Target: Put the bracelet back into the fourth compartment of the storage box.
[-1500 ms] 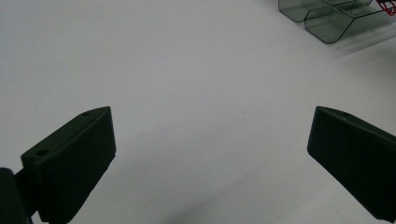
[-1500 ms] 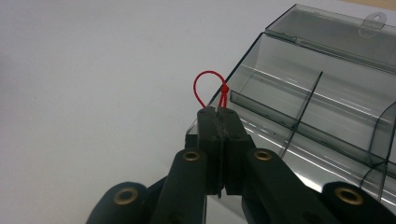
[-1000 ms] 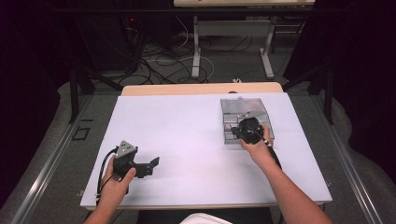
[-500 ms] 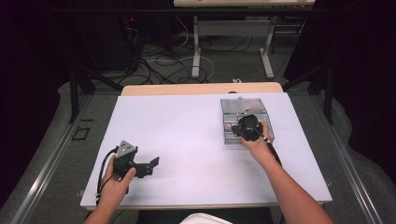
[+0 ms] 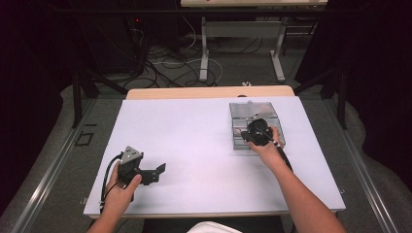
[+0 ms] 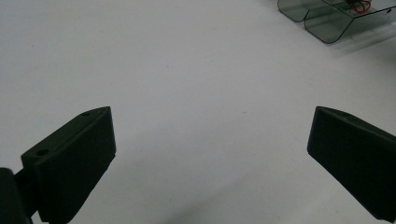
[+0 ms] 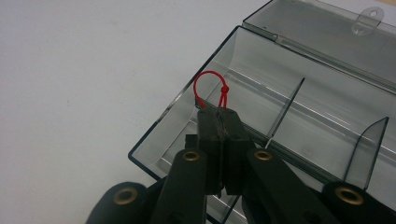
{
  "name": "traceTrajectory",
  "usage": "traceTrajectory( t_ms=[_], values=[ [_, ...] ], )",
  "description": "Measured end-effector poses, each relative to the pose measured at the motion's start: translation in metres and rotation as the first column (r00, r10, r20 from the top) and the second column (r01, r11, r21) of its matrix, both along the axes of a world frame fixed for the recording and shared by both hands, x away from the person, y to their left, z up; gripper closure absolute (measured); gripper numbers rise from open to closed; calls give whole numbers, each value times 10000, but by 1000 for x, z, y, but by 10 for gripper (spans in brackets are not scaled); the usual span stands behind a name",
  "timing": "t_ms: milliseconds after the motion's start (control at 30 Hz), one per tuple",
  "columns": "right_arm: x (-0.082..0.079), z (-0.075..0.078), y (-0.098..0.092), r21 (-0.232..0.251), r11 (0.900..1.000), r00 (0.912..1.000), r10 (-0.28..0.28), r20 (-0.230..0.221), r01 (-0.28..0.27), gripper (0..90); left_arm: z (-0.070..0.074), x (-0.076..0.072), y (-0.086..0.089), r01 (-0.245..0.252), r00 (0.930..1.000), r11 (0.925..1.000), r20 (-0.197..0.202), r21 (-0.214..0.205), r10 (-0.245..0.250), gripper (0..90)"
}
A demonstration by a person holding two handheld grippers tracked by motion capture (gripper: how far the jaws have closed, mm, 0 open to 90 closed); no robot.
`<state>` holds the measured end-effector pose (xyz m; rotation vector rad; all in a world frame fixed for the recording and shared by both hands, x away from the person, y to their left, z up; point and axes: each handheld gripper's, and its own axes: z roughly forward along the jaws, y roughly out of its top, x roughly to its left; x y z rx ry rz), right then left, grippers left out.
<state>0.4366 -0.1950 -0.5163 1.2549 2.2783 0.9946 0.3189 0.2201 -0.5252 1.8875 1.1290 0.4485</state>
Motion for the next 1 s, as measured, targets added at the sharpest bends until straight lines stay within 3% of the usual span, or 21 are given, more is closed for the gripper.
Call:
traceTrajectory(
  t_ms=[367,633,833,967,1000],
  values=[
    [4,-6,2,-360,9993,9996,110,-277,-120,892,0,0,0,-34,10000,10000,1,-71,34,12],
    [4,-11,4,-399,9992,9992,46,-388,-61,892,0,0,0,-34,10000,10000,13,-65,34,13],
    [5,-13,5,-516,9986,9974,83,-719,-120,892,0,0,0,-35,10000,10000,13,-62,35,13],
    [5,-14,5,-321,9994,9971,99,-756,-123,891,0,0,1,-6,10000,10000,49,1,6,12],
    [5,-13,5,-480,9988,9964,64,-850,-105,890,0,0,0,-37,10000,10000,19,-61,37,13]
  ],
)
